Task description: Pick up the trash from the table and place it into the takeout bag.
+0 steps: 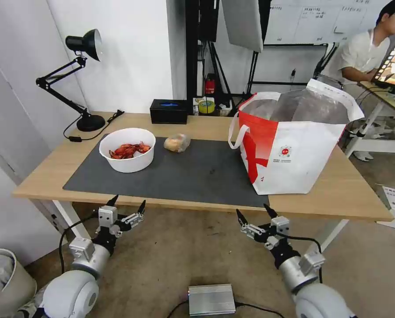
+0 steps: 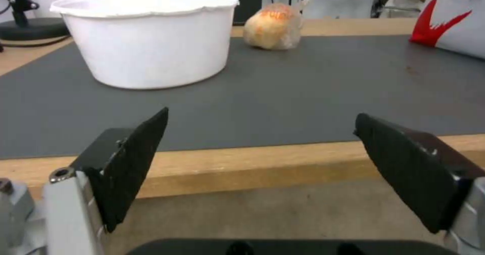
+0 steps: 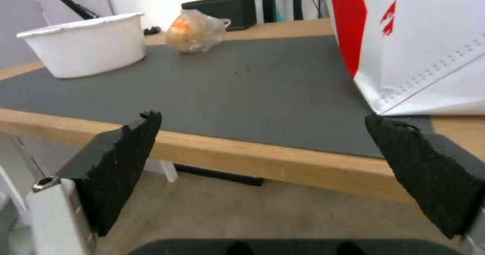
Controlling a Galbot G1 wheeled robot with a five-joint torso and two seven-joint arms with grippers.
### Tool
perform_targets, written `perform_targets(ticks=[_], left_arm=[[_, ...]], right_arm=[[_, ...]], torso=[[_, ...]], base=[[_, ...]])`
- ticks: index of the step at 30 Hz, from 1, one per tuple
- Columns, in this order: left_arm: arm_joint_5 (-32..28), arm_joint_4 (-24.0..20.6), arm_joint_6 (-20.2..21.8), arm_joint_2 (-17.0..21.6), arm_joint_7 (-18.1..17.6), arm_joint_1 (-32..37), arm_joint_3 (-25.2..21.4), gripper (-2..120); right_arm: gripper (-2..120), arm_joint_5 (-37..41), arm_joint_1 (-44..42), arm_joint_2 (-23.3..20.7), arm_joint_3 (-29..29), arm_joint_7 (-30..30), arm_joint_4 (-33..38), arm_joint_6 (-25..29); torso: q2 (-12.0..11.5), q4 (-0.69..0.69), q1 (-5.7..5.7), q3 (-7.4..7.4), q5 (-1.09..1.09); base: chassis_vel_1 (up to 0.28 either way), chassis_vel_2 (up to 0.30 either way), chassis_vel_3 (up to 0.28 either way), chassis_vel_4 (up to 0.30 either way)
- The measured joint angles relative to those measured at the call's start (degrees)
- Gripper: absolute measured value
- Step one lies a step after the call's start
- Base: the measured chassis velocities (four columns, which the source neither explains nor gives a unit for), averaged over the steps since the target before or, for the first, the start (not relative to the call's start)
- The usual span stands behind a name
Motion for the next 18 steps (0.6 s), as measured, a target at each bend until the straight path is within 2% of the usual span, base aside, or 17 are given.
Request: perform_targets(ticks=[14,18], left_arm=[[0.25,0.08,-0.19,-0.58,0.23,0.61,-0.17,100],[0.29,0.14,-0.26,-0.57,0.24,0.50,-0.22,100]], right_arm=[[100,0.02,0.51,-0.45,-0.19,0.37,0.84,-0.02],[100,1.87,2.88,-1.02,-0.73,0.21,1.21,-0.05]], torso=[[0.00,0.00,0.00,0.00,0.00],[0.00,-0.01,0.01,0.00,0.00]], base=[[0.000,0.000,0.000,0.000],[0.000,0.000,0.000,0.000]])
